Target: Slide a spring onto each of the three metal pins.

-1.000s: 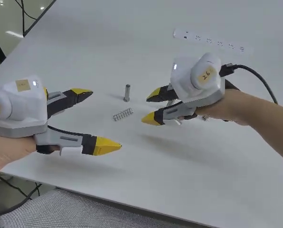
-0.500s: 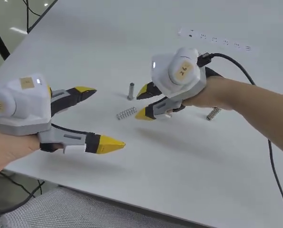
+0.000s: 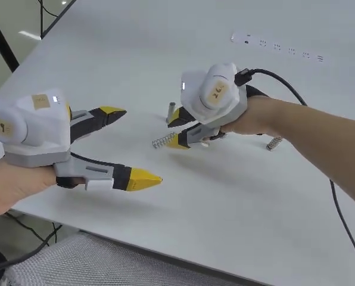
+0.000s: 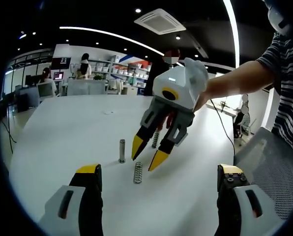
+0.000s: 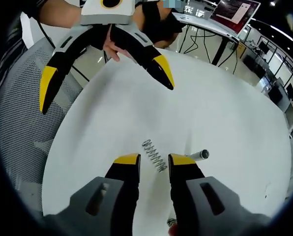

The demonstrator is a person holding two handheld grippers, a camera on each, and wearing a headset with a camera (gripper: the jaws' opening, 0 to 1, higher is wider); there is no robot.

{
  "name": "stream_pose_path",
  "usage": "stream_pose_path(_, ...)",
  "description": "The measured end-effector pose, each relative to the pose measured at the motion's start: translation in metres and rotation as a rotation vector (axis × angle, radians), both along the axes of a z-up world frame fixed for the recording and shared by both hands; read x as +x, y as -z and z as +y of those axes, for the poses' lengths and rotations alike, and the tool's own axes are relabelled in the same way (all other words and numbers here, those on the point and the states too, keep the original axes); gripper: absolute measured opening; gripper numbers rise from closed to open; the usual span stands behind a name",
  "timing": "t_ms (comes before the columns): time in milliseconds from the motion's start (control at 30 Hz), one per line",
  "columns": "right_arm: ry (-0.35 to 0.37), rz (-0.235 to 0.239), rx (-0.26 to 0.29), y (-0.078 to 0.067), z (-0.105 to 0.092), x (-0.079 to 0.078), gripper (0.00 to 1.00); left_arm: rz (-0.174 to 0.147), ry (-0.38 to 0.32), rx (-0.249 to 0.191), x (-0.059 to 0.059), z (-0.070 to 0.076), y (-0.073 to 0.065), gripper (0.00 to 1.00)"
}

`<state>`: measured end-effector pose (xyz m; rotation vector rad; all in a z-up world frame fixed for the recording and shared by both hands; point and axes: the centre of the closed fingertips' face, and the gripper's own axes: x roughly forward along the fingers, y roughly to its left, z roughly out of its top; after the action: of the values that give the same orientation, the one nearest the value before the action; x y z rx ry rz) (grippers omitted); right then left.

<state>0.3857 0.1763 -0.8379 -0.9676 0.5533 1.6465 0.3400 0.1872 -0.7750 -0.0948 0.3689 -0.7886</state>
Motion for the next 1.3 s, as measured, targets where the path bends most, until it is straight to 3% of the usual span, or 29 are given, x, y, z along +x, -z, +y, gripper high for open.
stream_pose_path(100,0.016,0.019,0.002,0.002,0.004,-0.002,0.24,0.001,-0.002,0.001,0.000,0.000,0.001,0.97)
stream_pose_path(767,0.017,0.013,-0.084,0.021,-0.006,-0.001,0.17,0.010,-0.015,-0.001,0.000,0.005,0.003,0.97)
stream_pose_path(933,0.046,0.041,-0.063,0.021,-0.009,0.001,0.14,0.010,-0.007,0.000,0.002,0.004,0.003,0.97)
stream_pose_path(1167,0.051,0.011,-0.046,0.019,-0.012,0.000,0.13,0.007,0.003,0.005,0.004,0.000,0.001,0.97)
stream_pose_path(1300,0.072,0.017,-0.010,0.007,-0.013,0.000,0.13,0.004,0.013,0.008,0.005,-0.002,-0.001,0.96)
